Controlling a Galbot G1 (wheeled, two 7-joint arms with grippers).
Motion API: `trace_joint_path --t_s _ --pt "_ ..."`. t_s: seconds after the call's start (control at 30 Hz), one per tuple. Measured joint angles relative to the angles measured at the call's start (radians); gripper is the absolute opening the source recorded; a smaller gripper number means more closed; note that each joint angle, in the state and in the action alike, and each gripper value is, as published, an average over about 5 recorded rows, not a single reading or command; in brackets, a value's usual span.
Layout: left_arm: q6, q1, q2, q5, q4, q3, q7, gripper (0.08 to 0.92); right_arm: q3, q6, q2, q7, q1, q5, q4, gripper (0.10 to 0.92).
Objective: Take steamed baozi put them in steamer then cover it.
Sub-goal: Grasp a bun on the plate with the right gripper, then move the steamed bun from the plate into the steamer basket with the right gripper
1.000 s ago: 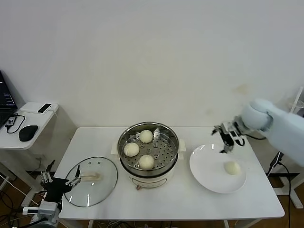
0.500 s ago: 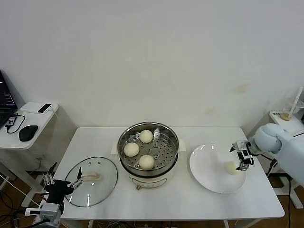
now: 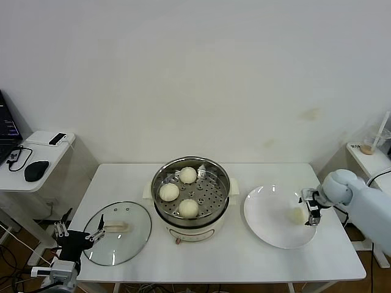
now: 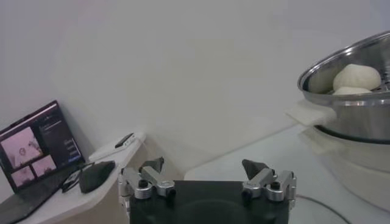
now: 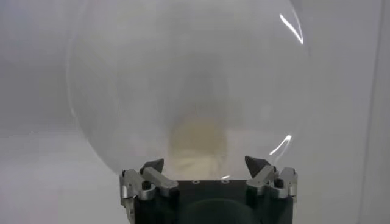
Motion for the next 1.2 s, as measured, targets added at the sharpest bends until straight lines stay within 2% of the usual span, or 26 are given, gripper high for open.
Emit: trace_joint_path --t_s 0.17,0.5,0.83,1.2 --pt "0.000 0.000 -0.003 0.000 0.001 0.002 0.000 0.823 0.009 -0.002 0.026 0.000 -0.008 -0.023 -0.029 0.797" --pt "0.000 0.000 -0.005 0.000 -0.002 0.001 0.000 0.823 0.011 -0.011 0.047 -0.012 -0.007 -0.031 -0.047 0.636" --pt "0.000 -0.002 -0.003 -0.002 -0.012 -0.002 -0.001 0.823 -0.029 -0.021 0.019 -0.043 0.062 0.011 -0.024 0.628" --pt "0.000 -0.004 0.001 -0.002 -0.023 -0.002 -0.001 0.823 -0.193 -0.062 -0.025 -0.045 0.313 0.156 0.075 0.631"
